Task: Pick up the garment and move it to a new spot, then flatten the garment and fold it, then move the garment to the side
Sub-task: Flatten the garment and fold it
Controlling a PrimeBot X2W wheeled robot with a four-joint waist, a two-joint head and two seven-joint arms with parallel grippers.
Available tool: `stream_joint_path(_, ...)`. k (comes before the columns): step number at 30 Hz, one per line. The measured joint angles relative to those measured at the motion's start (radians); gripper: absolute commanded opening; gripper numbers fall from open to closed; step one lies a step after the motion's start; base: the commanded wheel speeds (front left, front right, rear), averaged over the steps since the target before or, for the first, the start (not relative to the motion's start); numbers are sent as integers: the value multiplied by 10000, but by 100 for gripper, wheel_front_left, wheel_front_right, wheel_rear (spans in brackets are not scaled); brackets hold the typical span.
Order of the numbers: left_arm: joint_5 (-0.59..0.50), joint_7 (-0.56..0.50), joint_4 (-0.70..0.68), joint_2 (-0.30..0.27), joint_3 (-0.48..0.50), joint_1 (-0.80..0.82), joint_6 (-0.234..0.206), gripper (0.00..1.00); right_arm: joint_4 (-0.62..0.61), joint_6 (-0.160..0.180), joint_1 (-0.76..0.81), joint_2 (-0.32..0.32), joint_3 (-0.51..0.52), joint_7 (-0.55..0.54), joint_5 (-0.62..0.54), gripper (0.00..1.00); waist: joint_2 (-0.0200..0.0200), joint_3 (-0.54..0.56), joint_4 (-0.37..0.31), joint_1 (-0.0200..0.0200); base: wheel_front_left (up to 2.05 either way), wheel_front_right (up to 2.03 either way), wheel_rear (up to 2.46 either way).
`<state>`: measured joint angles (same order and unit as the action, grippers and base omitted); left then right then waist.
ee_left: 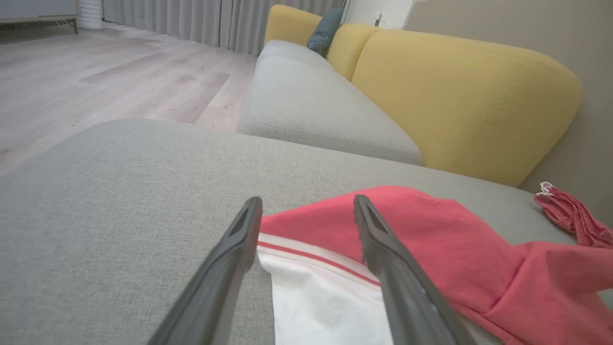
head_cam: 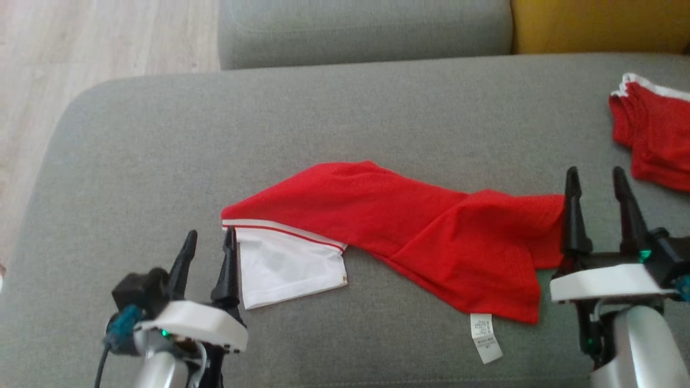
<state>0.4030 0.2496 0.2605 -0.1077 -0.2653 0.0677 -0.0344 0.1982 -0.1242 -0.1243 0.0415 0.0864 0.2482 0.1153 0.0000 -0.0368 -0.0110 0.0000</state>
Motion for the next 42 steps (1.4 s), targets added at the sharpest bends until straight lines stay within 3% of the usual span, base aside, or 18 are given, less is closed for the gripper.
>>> stream_joint_path(18, -587, 0, -721, 320, 205, -808, -98, 100, 485, 0, 618, 6, -1064, 27, 244, 100, 0, 558, 352, 0, 0, 0, 0)
stream_joint_path(38, -587, -13, -443, 433, 196, -856, -94, 100, 679, 0, 618, 6, -1081, 27, 332, 100, 0, 469, 370, 0, 0, 0, 0)
stream_joint_path(42, -568, -662, 73, 439, 121, -857, -102, 100, 694, 0, 617, 8, -1099, 27, 345, 100, 0, 341, 337, 0, 0, 0, 0)
